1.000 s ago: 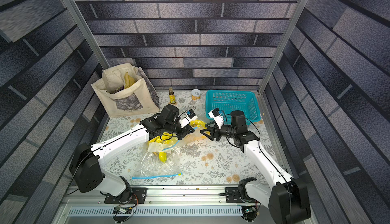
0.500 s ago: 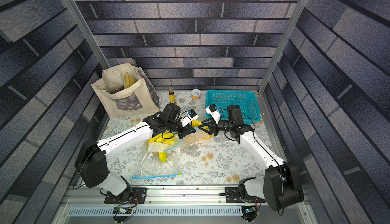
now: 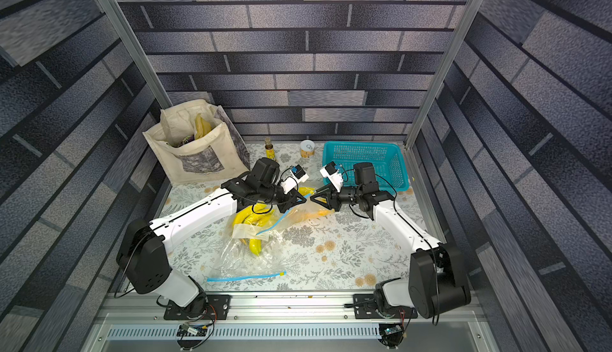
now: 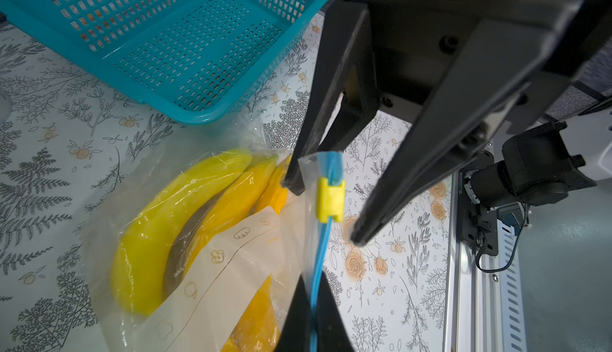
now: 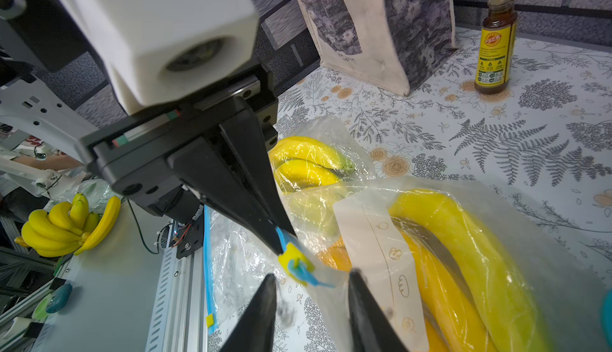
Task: Open the zip-top bag and take out the banana
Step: Pick up the zipper food storage bag at the center of the board.
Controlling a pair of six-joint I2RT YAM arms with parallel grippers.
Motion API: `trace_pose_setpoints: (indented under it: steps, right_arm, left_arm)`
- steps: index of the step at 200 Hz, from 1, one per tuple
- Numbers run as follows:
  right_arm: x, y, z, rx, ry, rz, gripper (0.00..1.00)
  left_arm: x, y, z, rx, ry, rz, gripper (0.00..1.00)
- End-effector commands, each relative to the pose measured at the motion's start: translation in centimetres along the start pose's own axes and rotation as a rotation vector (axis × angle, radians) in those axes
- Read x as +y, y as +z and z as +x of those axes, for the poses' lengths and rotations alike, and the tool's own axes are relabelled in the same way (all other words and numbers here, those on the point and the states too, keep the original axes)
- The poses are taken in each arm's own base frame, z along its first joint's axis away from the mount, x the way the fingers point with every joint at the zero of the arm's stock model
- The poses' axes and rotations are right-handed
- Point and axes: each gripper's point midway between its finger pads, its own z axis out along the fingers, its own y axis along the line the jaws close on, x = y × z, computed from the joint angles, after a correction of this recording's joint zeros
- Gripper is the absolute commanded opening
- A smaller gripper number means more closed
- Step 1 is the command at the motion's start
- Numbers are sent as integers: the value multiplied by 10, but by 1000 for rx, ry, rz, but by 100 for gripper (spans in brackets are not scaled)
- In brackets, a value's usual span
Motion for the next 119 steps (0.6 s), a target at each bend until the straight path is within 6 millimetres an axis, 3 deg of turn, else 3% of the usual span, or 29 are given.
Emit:
trace_pose_setpoints:
  steps: [1, 37, 83, 109, 119]
  right_arm:
    - [7, 0, -10, -9, -25, -22, 29]
    - [13, -2, -13, -16, -30, -38, 10]
    - [16, -3, -10, -3, -14, -51, 0]
    - [19, -4, -11, 2, -6, -57, 0]
    - [19, -4, -12, 5, 0, -60, 0]
  left_arm:
    - [2, -3, -15, -45, -5, 12, 7]
    - [4, -1, -16, -43, -10, 11, 7]
    - [9, -2, -17, -46, -23, -1, 8]
    - [12, -2, -17, -44, -31, -9, 9]
    - [13, -2, -17, -46, -35, -15, 15]
